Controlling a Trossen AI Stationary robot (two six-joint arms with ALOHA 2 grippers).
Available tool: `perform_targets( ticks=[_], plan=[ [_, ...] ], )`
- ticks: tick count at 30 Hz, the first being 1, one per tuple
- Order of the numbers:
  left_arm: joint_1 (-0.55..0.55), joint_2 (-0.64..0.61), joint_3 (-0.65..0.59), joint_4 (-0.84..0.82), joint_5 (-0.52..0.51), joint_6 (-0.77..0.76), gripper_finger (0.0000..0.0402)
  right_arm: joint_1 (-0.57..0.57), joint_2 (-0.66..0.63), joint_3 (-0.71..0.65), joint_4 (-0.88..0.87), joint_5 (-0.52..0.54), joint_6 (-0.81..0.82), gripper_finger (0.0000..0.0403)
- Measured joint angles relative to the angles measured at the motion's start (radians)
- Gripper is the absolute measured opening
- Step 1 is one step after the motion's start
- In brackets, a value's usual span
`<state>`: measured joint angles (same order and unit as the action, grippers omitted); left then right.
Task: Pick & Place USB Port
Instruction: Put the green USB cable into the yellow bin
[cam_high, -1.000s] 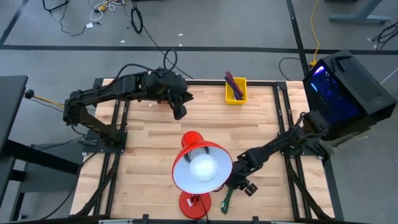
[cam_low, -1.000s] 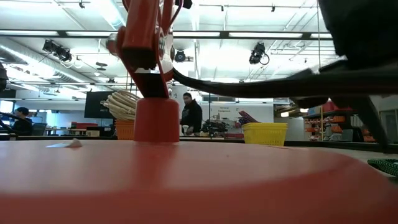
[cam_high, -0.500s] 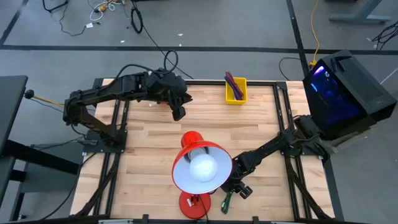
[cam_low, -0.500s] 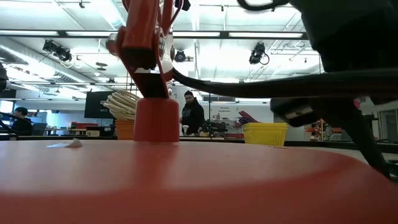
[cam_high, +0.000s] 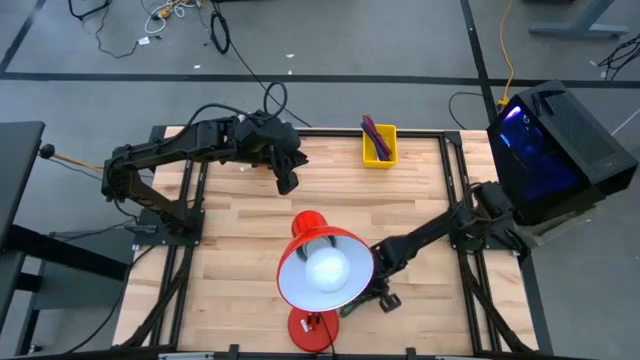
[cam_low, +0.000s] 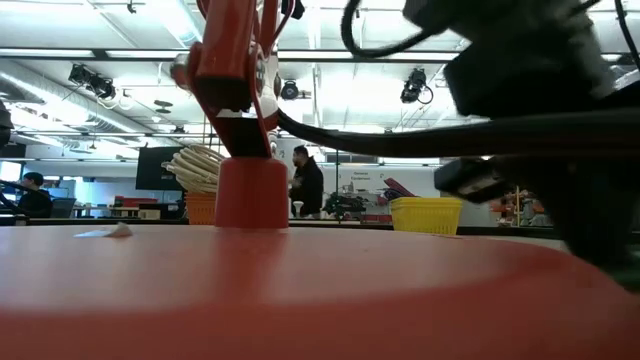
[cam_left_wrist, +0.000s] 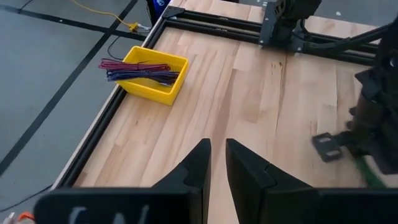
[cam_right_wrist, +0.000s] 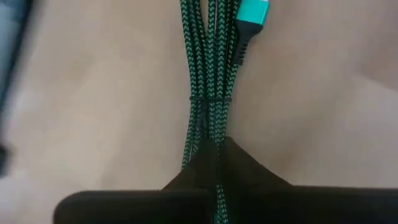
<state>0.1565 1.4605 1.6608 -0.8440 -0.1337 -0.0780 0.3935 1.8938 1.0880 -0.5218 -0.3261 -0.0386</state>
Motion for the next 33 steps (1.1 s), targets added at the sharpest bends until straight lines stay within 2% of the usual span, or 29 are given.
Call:
perform_targets(
  ticks=[3, 9, 13, 20, 23, 27, 30, 33],
  plan=[
    [-0.004, 0.0, 0.0, -0.002, 0.003, -0.016, 0.0053, -0.04, -0.047, 0.014, -0.079, 0.104, 0.003, 0.0003],
    [-0.014, 0.0, 0.0, -0.008, 0.067, -0.055, 0.0053, -0.173, -0.127, 0.129, -0.313, 0.274, -0.074, 0.0001],
    [-0.027, 0.0, 0.0, -0.024, 0.076, -0.084, 0.0053, -0.333, -0.171, 0.195, -0.386, 0.404, -0.082, 0.0001],
    [-0.05, 0.0, 0.0, -0.027, 0.076, -0.09, 0.0053, -0.675, -0.216, 0.225, -0.393, 0.531, -0.065, 0.0],
    [-0.06, 0.0, 0.0, -0.029, 0.076, -0.091, 0.0053, -0.81, -0.213, 0.223, -0.39, 0.536, -0.041, 0.0],
    [-0.066, 0.004, 0.0, -0.029, 0.074, -0.086, 0.0053, -0.936, -0.213, 0.223, -0.356, 0.503, -0.003, 0.0],
    [-0.065, 0.007, 0.0, -0.047, 0.056, -0.085, 0.0053, -1.008, -0.213, 0.223, -0.324, 0.451, 0.02, 0.0],
    [-0.065, 0.011, 0.001, -0.06, 0.026, -0.083, 0.0053, -1.055, -0.213, 0.223, -0.313, 0.46, 0.024, 0.0]
  ],
)
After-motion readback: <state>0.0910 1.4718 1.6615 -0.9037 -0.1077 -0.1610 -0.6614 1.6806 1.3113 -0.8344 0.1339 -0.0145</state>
